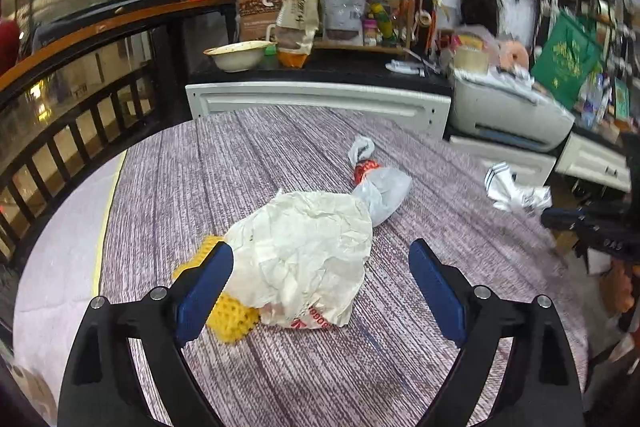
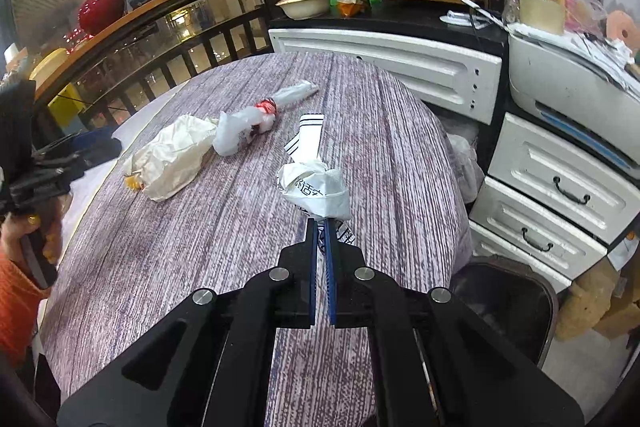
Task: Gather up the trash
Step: 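Lift the white wrapper and white bag and carry both over the black bin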
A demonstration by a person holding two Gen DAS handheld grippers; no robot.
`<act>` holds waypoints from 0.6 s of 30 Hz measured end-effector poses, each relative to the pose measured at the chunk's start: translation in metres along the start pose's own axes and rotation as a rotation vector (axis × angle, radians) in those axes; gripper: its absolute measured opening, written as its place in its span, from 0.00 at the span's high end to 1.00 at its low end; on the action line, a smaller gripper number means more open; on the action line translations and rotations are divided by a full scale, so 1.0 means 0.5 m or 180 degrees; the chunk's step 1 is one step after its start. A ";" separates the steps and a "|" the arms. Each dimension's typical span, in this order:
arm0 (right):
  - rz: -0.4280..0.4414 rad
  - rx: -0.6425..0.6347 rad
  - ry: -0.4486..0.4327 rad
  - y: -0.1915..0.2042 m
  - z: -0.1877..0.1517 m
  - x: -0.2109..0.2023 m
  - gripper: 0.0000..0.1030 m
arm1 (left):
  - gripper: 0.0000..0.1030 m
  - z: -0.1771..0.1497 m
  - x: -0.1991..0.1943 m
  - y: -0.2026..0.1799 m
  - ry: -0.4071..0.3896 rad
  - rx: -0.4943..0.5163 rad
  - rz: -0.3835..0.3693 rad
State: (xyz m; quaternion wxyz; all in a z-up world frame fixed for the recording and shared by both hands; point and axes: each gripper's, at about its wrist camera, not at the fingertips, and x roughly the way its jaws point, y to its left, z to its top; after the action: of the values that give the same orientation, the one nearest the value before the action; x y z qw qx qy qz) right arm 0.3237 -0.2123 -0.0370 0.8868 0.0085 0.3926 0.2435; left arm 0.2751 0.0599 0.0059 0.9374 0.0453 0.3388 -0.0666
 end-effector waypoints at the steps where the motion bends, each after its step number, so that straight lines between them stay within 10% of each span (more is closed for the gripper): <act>1: -0.0004 0.0018 0.0014 -0.004 -0.004 0.002 0.96 | 0.14 0.000 0.011 -0.013 0.0048 0.0095 0.0035; 7: -0.0014 0.0059 0.0041 -0.006 -0.018 -0.004 0.96 | 0.17 -0.008 0.099 -0.091 0.0300 0.0849 0.0568; 10: -0.0020 0.0082 0.0043 -0.009 -0.025 -0.010 0.96 | 0.47 -0.022 0.128 -0.099 0.0438 0.0944 0.0640; 12: -0.0031 0.0105 0.0046 -0.012 -0.031 -0.013 0.96 | 0.66 -0.026 0.129 -0.090 0.0444 0.0846 0.0685; 18: -0.0037 0.0149 -0.0028 -0.018 -0.039 -0.028 0.96 | 0.80 -0.014 0.045 -0.036 0.0073 0.0189 0.0458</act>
State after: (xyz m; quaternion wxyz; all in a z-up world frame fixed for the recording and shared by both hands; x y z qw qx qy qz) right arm 0.3058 -0.2297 -0.0430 0.8895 0.0280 0.3943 0.2291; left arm 0.2850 0.0410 -0.0144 0.9341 0.0981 0.3431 -0.0085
